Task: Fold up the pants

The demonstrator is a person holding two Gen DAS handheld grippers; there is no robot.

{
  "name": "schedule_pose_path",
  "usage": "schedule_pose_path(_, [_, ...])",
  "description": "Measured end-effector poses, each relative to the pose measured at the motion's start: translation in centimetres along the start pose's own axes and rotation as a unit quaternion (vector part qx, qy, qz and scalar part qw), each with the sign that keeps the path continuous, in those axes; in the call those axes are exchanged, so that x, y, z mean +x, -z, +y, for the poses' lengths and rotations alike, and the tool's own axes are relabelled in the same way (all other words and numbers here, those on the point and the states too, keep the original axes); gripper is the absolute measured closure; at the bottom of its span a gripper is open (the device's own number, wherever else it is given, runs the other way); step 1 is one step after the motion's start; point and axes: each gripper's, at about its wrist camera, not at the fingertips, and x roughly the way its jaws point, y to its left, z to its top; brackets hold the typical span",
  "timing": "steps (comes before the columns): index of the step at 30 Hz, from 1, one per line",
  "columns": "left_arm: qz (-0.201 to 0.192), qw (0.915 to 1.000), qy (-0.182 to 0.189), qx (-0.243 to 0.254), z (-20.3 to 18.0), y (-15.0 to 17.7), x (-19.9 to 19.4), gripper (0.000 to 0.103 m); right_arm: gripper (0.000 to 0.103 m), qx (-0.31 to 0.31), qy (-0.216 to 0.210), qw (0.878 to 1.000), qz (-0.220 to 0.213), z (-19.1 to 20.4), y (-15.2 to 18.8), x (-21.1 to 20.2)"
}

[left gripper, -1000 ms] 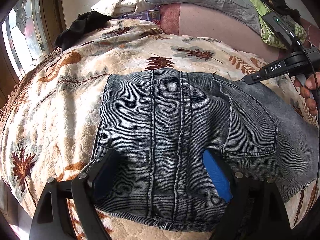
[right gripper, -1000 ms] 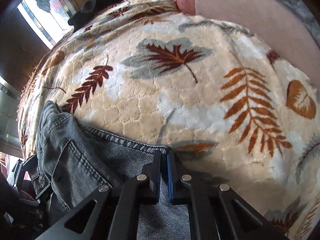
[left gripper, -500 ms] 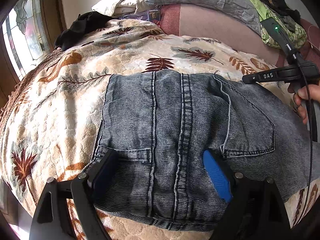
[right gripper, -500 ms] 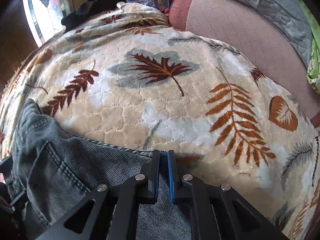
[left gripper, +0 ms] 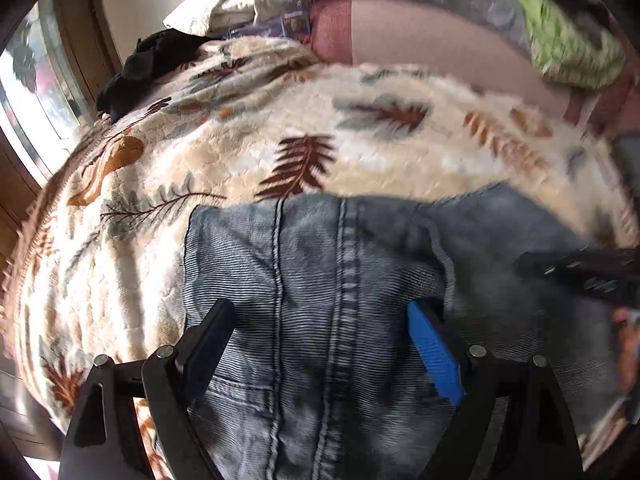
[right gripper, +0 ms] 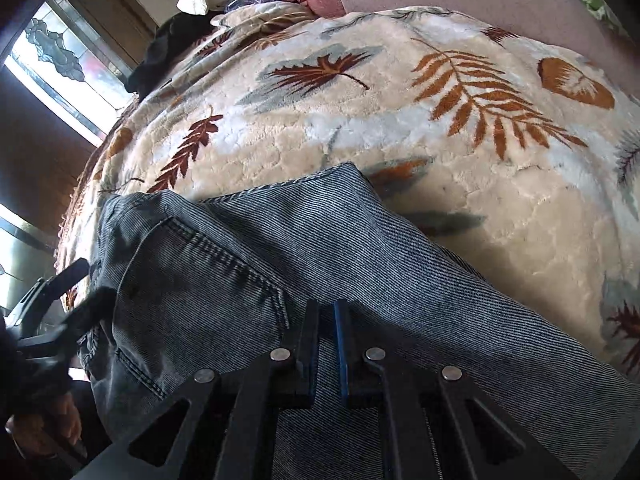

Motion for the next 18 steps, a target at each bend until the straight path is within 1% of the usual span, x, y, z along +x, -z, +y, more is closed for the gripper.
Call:
schedule_pose_path(1, [0.021, 0.9998, 0.002, 0.006, 0.0, 0.4, 1.6, 0.01, 0.094, -0.002, 0.001, 1.0, 0.001, 0.0, 0.0, 0.0])
schedule_pose_path(2, [0.015, 0.9998, 0.007, -0.012, 0.6, 0.7, 1.9, 0.003, 0.093, 0.0, 0.001, 1.0, 0.004, 0.0, 0.0, 0.1])
schedule_pose_path(3, [0.017, 0.9996, 0.011, -0.021, 1.0, 0.7, 1.9, 0.003, 0.093, 0.002, -0.001, 1.0, 0.003, -0.1, 0.0, 0.1])
schedule_pose_path(6, [0.03, 0.9993, 0.013, -0.019, 1.1, 0.2, 1.4, 0.003, 0.094, 0.006, -0.003, 1.0, 0.003, -0.1, -0.1, 0.1])
schedule_pose_path(7, [0.027, 0.9991, 0.02, -0.027, 1.4, 0.1, 0.9, 0.004, 0.094, 0.006, 0.001, 1.0, 0.002, 0.1, -0.2, -0.4])
schedule_pose_path(9, [0.001, 0.9982, 0.041, -0.045, 2.0, -0.1, -0.8, 0.004, 0.093, -0.007, -0.003, 1.0, -0.016, 0.7, 0.0, -2.0])
schedule_pose_path(10, [-0.015, 0.9977, 0.043, -0.049, 2.2, -0.2, -1.8, 0.004, 0.093, -0.008, -0.01, 1.0, -0.023, 0.7, 0.1, -2.8])
schedule_pose_path(11, [-0.031, 0.9977, 0.037, -0.049, 2.3, -0.4, -2.7, 0.004, 0.092, -0.003, -0.016, 0.999, -0.029, 0.7, 0.4, -3.4])
schedule_pose_path(12, [-0.046, 0.9977, 0.024, -0.044, 2.4, -0.4, -3.3, 0.004, 0.085, 0.002, -0.021, 0.999, -0.036, 0.6, 0.9, -4.0])
schedule_pose_path(13, [-0.051, 0.998, 0.007, -0.037, 2.3, -0.4, -3.5, 0.004, 0.078, 0.005, -0.021, 0.999, -0.038, 0.4, 1.5, -4.4])
schedule_pose_path(14, [-0.04, 0.9988, -0.008, -0.027, 2.2, -0.1, -2.9, 0.004, 0.059, 0.006, -0.014, 0.999, -0.035, 0.1, 2.2, -4.5])
schedule_pose_path(15, [-0.015, 0.9997, -0.017, -0.012, 2.1, 0.2, -1.6, 0.004, 0.036, 0.005, 0.003, 1.0, -0.031, -0.2, 2.9, -4.4])
schedule_pose_path(16, [0.013, 0.9996, -0.024, 0.008, 1.8, 0.6, 0.2, 0.003, 0.03, 0.0, 0.035, 0.999, -0.027, -0.5, 3.5, -3.9])
schedule_pose_path(17, [0.016, 0.9996, -0.017, 0.014, 1.6, 1.1, 1.3, 0.002, 0.028, -0.011, 0.071, 0.997, -0.012, -0.9, 4.0, -3.0])
schedule_pose_path(18, [0.003, 0.9998, -0.017, 0.004, 1.9, 1.5, 1.2, 0.0, 0.028, -0.024, 0.081, 0.996, -0.004, -1.1, 4.3, -2.4])
